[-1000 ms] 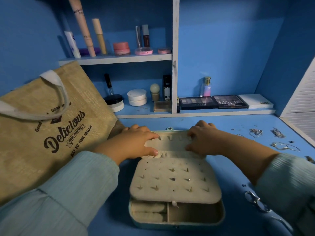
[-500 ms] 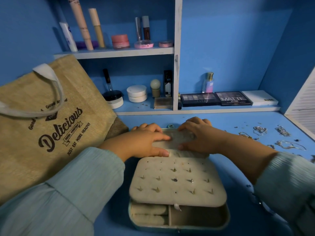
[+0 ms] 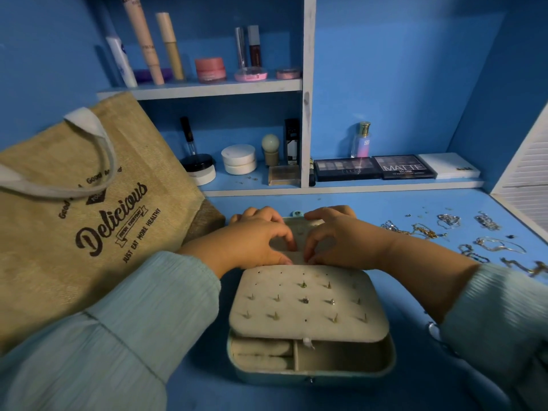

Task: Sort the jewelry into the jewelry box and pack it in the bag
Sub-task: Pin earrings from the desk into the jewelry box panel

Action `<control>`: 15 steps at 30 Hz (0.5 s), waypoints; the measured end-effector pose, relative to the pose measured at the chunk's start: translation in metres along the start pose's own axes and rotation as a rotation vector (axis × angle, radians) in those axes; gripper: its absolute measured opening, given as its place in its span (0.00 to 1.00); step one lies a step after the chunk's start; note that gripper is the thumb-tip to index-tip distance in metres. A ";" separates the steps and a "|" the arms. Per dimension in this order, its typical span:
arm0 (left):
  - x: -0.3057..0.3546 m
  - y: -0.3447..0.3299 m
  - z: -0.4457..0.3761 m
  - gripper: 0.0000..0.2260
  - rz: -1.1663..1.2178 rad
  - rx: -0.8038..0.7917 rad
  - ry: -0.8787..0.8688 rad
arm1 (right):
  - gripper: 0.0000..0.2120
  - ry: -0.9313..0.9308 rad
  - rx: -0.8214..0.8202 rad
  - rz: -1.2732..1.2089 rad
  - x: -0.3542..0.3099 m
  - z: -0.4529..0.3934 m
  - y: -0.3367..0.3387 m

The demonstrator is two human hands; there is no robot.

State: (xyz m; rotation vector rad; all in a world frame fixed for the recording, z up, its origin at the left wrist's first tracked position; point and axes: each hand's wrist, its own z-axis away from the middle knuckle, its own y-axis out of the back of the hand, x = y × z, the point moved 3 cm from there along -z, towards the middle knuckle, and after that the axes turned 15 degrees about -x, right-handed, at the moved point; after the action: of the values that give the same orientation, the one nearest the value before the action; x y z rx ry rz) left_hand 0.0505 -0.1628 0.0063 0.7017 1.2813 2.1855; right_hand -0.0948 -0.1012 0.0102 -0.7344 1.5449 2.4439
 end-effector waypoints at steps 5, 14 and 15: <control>0.003 -0.001 0.009 0.11 0.044 0.064 -0.037 | 0.10 -0.006 -0.001 0.015 -0.002 0.007 0.001; 0.007 -0.009 0.024 0.10 0.140 0.059 -0.095 | 0.07 0.072 0.012 -0.017 -0.015 0.036 -0.004; 0.009 -0.011 0.028 0.10 0.141 0.043 -0.093 | 0.07 0.063 0.019 -0.008 -0.017 0.038 -0.004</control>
State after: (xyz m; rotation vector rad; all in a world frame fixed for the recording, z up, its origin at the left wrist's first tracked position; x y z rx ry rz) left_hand 0.0642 -0.1347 0.0103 0.9252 1.2691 2.2127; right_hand -0.0908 -0.0637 0.0277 -0.8195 1.5825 2.4189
